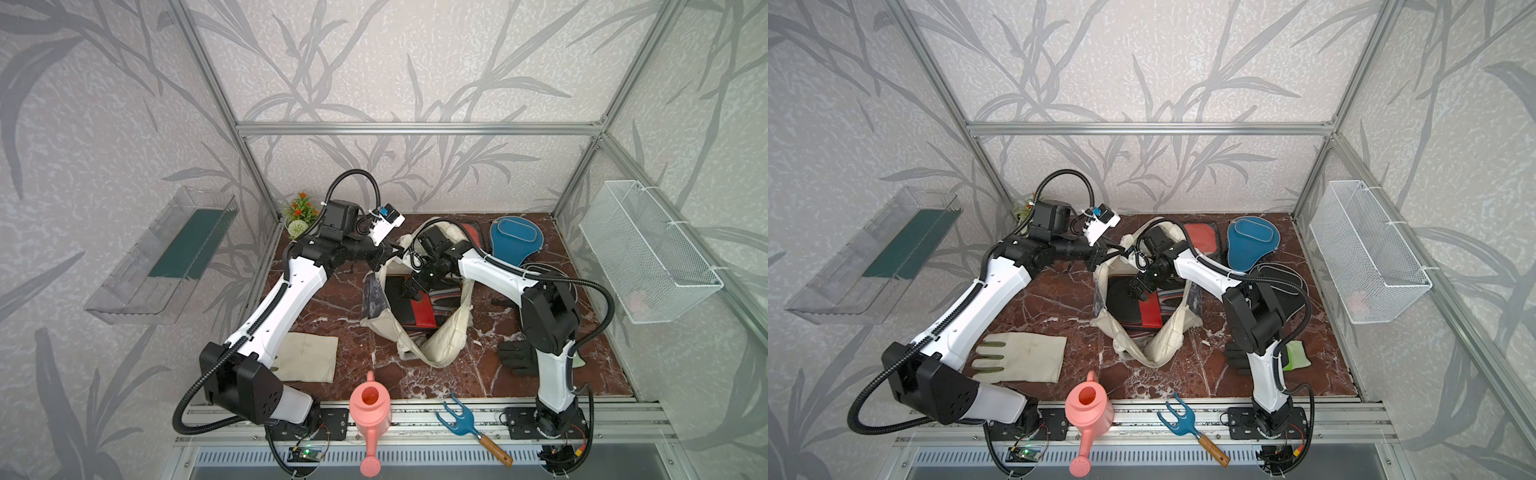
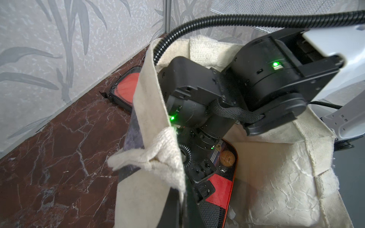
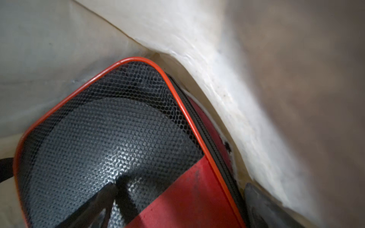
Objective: Remove the ping pong set from the canvas bag
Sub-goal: Pick up the ping pong set from the canvas bag.
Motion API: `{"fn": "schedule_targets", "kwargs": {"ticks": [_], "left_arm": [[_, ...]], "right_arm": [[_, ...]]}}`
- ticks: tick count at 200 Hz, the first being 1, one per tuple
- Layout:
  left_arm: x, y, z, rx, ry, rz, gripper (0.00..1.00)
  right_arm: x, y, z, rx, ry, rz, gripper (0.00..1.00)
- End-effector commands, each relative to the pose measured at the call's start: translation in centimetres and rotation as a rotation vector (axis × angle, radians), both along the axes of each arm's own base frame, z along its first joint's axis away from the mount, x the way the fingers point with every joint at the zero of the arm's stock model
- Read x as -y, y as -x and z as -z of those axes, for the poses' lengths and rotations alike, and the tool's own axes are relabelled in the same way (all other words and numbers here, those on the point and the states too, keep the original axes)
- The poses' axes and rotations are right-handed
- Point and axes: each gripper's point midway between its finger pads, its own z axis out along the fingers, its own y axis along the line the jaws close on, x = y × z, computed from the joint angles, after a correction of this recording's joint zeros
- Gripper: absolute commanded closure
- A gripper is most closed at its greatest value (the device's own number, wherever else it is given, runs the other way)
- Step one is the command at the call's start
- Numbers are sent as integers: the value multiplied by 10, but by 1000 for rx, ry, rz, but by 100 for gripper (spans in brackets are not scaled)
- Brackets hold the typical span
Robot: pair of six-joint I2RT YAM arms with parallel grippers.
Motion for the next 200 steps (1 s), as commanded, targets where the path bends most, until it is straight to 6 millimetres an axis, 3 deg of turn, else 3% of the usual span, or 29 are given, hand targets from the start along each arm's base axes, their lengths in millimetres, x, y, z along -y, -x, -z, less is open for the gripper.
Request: {"fn": "schedule_targets", "kwargs": {"ticks": [1,56,106,163,200], "left_arm": [[21,33,-32,65,97,198,100],[22,32,-27,50,90,212,100],[21,32,-25,49,77,205,100],[17,31,-23,57,56,179,100],[12,28,-22,77,37,136,100]], "right_arm": [[6,-12,10,-94,-47,6,1],[17,-9,26,-282,-84,-19,1],[25,-5,42,-342,-62,-7,48],[26,-6,25,-290,-76,-5,100],[28,-14,0,-170,-119,38,100]]}}
